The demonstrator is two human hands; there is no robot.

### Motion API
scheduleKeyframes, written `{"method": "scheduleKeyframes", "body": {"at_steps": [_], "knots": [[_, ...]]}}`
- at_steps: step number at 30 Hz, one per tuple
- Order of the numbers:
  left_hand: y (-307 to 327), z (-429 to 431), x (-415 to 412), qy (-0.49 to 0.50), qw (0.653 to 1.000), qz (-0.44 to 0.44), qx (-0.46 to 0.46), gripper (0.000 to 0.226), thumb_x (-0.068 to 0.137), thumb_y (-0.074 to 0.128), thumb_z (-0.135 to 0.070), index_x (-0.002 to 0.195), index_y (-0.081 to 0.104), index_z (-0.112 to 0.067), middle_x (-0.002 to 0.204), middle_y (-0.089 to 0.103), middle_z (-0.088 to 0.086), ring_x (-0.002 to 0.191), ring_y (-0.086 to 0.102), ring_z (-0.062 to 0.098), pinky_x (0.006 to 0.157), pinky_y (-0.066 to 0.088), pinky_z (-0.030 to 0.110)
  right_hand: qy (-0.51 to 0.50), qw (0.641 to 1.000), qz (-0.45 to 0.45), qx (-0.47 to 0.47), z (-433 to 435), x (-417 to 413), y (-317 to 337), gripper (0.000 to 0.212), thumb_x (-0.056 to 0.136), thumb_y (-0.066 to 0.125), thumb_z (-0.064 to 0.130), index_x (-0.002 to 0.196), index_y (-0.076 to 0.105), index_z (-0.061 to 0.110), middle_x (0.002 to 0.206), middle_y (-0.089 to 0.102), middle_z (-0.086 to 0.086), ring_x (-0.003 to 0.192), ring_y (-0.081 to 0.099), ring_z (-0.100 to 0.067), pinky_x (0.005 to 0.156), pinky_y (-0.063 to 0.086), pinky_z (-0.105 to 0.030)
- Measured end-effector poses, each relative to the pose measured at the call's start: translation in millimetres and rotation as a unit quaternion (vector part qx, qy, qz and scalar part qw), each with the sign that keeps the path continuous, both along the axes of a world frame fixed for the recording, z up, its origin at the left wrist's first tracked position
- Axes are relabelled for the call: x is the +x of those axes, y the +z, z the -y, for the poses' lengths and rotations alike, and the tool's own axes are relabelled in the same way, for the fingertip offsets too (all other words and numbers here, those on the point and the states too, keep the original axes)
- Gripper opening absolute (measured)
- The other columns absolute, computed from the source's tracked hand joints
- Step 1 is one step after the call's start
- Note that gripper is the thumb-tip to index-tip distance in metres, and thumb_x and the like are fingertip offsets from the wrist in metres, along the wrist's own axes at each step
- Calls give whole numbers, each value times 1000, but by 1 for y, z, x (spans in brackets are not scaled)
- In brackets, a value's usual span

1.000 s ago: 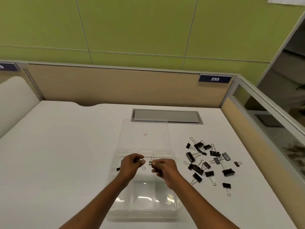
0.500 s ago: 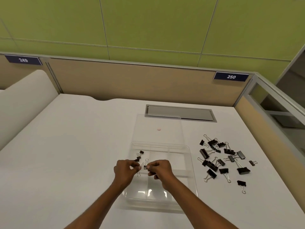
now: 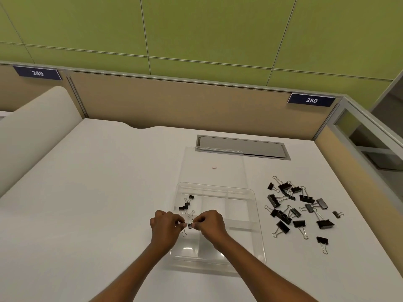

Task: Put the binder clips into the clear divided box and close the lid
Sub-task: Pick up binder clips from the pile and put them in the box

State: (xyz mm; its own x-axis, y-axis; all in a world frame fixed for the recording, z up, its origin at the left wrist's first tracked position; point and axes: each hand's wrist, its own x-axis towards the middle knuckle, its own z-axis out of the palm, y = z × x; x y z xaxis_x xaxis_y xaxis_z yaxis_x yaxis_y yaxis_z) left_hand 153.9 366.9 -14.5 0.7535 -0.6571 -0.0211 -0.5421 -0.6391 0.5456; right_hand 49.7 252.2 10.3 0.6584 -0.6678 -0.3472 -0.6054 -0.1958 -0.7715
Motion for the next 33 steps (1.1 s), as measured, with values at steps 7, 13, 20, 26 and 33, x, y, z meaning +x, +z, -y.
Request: {"method": "scheduleKeyframes", "body": {"at_steps": [7, 13, 20, 26, 33], "knots": [[-3, -1, 0, -23, 999, 36, 22, 10, 82, 67, -37, 88, 73, -31, 77, 62, -11, 98, 42, 17, 75, 19, 30, 19, 998, -25, -50, -1, 3, -5, 7, 76, 76, 19, 83, 77, 16, 91, 75, 2, 81, 67, -10, 61, 41, -15], [-14, -6, 2, -59, 991, 101, 60, 10, 69, 81, -26, 70, 73, -31, 65, 65, -9, 82, 53, 23, 66, 28, 33, 50, 995, -45, -75, -1, 6, -13, 12, 77, 76, 20, 89, 77, 16, 96, 75, 1, 85, 67, -10, 73, 51, -21], [-15, -9, 4, -78, 988, 117, 58, 14, 70, 80, -19, 72, 73, -30, 67, 67, -11, 80, 52, 22, 64, 29, 32, 47, 994, -48, -92, 1, 9, -15, 30, 78, 75, 24, 106, 73, 14, 108, 72, -2, 101, 66, -17, 83, 50, -24], [-7, 11, 2, -91, 986, 137, 9, 19, 66, 84, -16, 78, 74, -27, 80, 72, -9, 82, 56, 25, 65, 35, 32, 3, 996, 11, -86, 13, 2, -8, 31, 80, 74, 24, 109, 72, 13, 109, 72, -2, 101, 66, -13, 84, 47, -18], [-1, 59, -15, -159, 976, 134, -61, 28, 65, 84, -10, 89, 71, -18, 104, 68, 9, 92, 59, 34, 66, 55, 40, -84, 993, 53, -68, 46, -22, 4, 29, 80, 74, 24, 107, 73, 13, 107, 73, -2, 101, 67, -14, 91, 52, -24]]}}
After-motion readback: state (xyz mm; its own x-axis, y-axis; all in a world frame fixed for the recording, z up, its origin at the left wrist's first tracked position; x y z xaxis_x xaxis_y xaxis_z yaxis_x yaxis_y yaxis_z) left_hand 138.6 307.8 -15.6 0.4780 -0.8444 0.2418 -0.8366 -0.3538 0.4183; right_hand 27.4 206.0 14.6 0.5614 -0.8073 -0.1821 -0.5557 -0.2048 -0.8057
